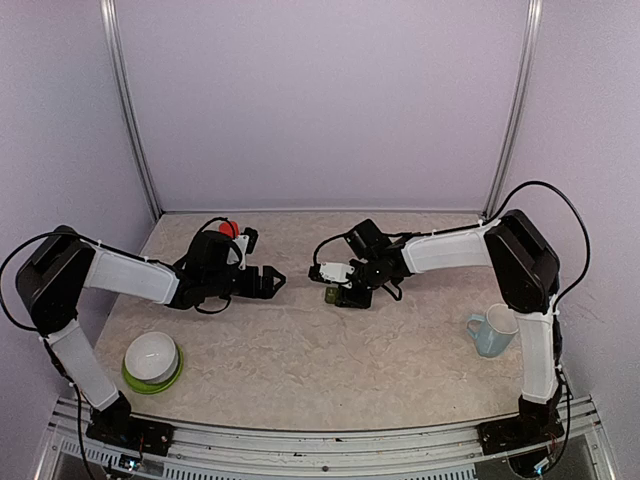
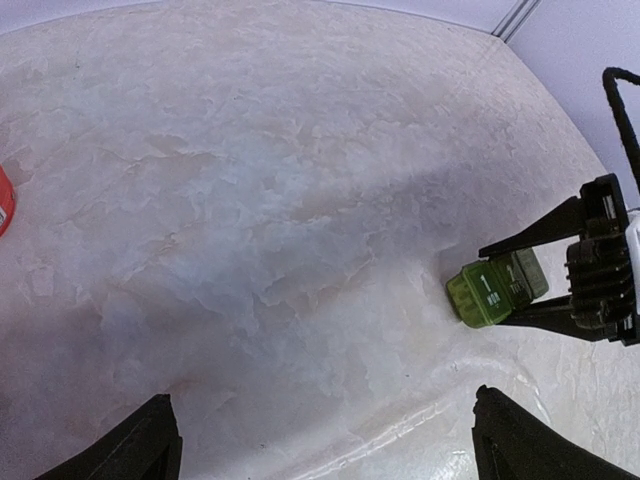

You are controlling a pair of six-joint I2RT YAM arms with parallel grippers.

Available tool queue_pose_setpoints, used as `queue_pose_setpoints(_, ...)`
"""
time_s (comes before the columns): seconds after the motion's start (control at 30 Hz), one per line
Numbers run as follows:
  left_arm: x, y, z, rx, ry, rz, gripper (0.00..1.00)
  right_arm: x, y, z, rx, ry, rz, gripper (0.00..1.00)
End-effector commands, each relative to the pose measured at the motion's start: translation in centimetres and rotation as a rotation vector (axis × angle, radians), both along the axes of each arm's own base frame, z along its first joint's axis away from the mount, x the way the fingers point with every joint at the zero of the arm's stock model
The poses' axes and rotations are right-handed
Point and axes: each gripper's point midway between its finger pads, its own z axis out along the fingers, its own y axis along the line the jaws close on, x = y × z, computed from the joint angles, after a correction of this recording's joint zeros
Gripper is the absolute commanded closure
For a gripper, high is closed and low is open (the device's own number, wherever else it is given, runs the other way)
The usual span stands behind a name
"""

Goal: Sort the pills into containers
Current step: Pick up the pill container from the center of the board, then place the pill container at the center of the board.

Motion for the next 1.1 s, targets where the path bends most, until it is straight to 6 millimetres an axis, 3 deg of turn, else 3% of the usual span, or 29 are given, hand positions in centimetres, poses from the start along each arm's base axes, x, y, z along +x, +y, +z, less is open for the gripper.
queue_pose_setpoints(0.0,0.2,0.0,0.8,-0.025,-0.019,-0.001,0.01,2.8,-1.1,0.2,0.005,-0.045,-0.066,0.61)
queue_pose_setpoints(0.63,0.2,0.0,0.8,-0.026,-0.018,-0.001,0.01,9.1,-2.6,-1.1,-0.052,-0.14,-0.011,0.57)
queue_pose_setpoints(0.7,0.2,0.0,0.8,-0.026,-0.017,-0.003,0.01,9.6,-2.9,-1.2,-0.065,-0.159,-0.019,0.53)
queue_pose_setpoints(0.8,0.2,0.0,0.7,-0.029,-0.015,-0.002,0.01,10.0,-3.2,-1.0,-0.079,-0.189,-0.034,0.38)
queue_pose_setpoints(0.9,0.2,-0.1,0.8,-0.035,-0.014,-0.006,0.01,10.2,-3.5,-0.4,-0.081,-0.206,-0.045,0.34)
queue_pose_setpoints(1.07,0.1,-0.1,1.1,-0.041,-0.02,-0.005,0.01,9.3,-3.1,2.2,-0.011,-0.186,-0.056,0.19)
